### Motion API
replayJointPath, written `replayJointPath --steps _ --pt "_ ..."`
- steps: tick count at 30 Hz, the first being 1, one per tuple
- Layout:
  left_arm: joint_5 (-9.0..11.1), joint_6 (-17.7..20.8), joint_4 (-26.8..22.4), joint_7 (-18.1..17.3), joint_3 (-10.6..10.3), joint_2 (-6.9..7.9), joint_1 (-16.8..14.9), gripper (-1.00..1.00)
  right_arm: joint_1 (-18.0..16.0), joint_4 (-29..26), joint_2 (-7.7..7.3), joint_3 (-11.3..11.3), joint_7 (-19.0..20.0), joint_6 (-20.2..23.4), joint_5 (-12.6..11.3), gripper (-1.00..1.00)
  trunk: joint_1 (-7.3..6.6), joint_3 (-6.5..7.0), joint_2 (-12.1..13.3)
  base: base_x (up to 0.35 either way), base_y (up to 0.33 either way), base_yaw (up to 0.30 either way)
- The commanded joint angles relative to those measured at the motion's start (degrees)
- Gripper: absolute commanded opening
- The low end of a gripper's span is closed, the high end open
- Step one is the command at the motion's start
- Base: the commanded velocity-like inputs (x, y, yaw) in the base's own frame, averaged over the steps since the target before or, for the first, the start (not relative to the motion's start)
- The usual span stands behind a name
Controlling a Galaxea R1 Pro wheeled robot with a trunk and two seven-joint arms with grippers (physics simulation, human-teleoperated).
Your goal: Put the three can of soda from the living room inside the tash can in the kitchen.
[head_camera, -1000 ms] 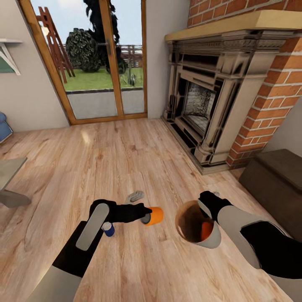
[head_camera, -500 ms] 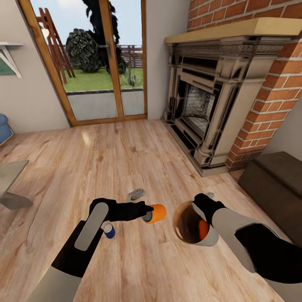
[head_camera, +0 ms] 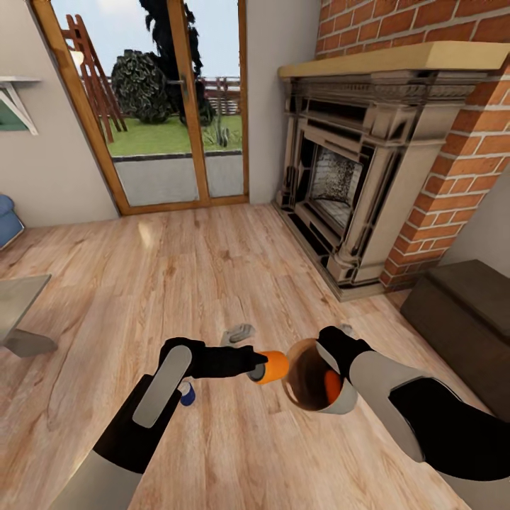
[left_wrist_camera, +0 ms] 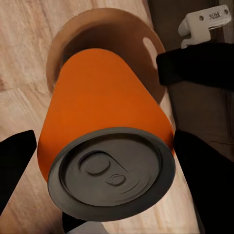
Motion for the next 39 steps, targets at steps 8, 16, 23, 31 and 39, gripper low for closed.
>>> replayJointPath --steps 8,16,23,31,39 --pt "0.2 0.0 0.7 -0.1 -3.5 -0.22 0.1 -1.0 0.0 0.0 1.14 0.5 0.2 0.1 0.1 -1.0 -0.45 0.37 0.8 0.0 0.0 0.0" --pt "-0.4 0.0 6.6 -0.2 -3.9 -1.19 0.0 -1.0 0.0 0.0 2.24 0.5 0.0 0.3 0.0 -1.0 -0.45 0.37 0.8 0.0 0.0 0.0" --pt "-0.7 -4.0 11.5 -0.3 -5.2 -2.01 -0.2 -1.0 0.0 0.4 2.97 0.5 0.1 0.4 -0.2 -1.0 -0.45 0.37 0.8 0.0 0.0 0.0" --pt "-0.8 -7.1 12.8 -0.3 -6.2 -2.23 -0.2 -1.0 0.6 0.6 4.01 0.3 0.4 0.6 -0.2 -1.0 -0.45 0.37 0.8 0.0 0.0 0.0" --pt "-0.8 -8.2 13.0 -0.3 -6.6 -2.5 -0.2 -1.0 2.1 0.6 4.9 0.2 0.6 0.7 -0.3 -1.0 -0.45 0.37 0.8 0.0 0.0 0.0"
